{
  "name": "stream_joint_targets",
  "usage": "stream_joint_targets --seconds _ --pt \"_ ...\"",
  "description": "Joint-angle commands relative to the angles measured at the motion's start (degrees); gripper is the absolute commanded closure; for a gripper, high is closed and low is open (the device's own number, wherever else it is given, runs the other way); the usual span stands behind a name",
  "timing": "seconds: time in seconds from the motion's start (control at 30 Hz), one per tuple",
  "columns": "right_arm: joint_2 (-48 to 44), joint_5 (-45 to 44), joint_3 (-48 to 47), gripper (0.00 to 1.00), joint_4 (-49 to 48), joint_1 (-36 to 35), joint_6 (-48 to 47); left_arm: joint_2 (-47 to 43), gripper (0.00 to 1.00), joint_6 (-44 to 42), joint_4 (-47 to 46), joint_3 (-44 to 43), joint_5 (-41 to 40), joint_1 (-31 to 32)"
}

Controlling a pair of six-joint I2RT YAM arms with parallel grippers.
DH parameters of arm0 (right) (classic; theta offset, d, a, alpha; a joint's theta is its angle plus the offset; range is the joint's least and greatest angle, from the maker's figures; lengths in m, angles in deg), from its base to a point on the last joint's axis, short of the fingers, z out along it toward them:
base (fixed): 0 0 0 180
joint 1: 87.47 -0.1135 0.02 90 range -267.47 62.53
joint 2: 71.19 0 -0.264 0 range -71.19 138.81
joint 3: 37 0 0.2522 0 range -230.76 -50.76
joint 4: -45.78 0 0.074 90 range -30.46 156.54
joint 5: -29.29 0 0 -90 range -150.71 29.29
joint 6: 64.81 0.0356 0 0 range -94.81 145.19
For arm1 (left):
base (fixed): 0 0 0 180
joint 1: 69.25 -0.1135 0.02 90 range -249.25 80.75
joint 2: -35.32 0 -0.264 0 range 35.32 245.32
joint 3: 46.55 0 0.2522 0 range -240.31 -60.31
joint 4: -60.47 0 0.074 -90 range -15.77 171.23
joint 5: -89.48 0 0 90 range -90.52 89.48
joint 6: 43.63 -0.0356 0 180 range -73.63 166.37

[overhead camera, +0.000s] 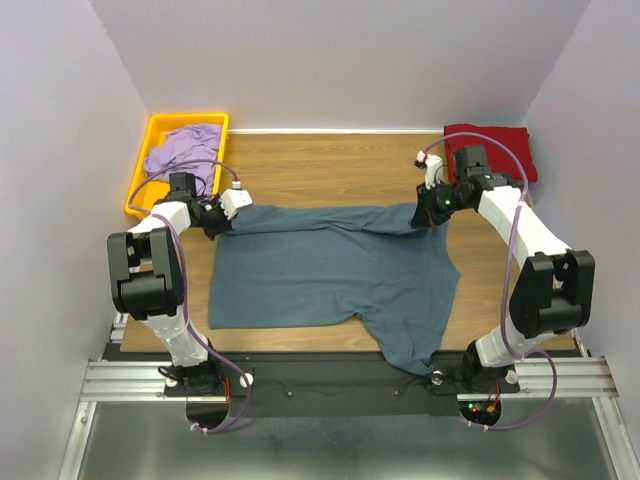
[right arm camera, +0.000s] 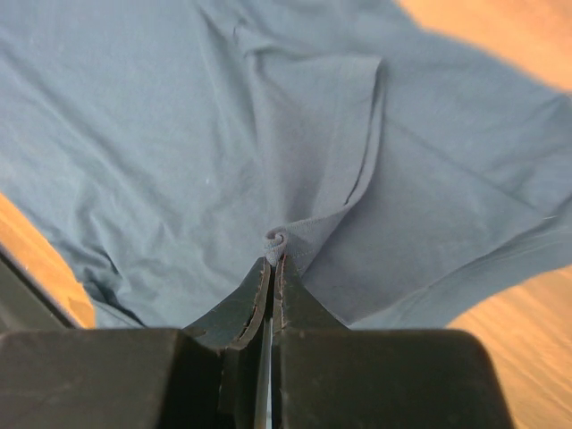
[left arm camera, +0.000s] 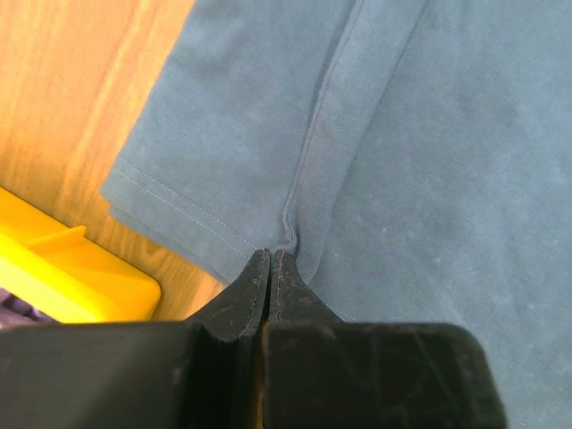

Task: Fold and stack the t-shirts
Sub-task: Fold the tshirt

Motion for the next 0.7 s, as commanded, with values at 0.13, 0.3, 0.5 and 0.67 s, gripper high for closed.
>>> stream_joint_targets --seconds 0.13,0.3,0.5,0.67 --pt "-5.9 -1.1 -0.1 0.99 1.2 -0.3 -2.6 -4.2 1.0 -2.5 3.2 -2.2 4.3 -0.4" --pt "-3.9 -1.8 4.9 0.99 1.6 -0.4 -6.6 -3.7 0.91 -8.0 4.3 0.0 1.8 -0.3" --pt "-2.6 -0.9 7.2 0.53 4.9 -1.0 -12.4 -5.8 0.61 -12.2 8.5 0.8 1.6 -0.3" --pt "-3.7 -1.8 1.9 0.32 7.6 -1.0 -14.2 -9.3 0.45 -13.5 14.7 -3.7 6.4 0.2"
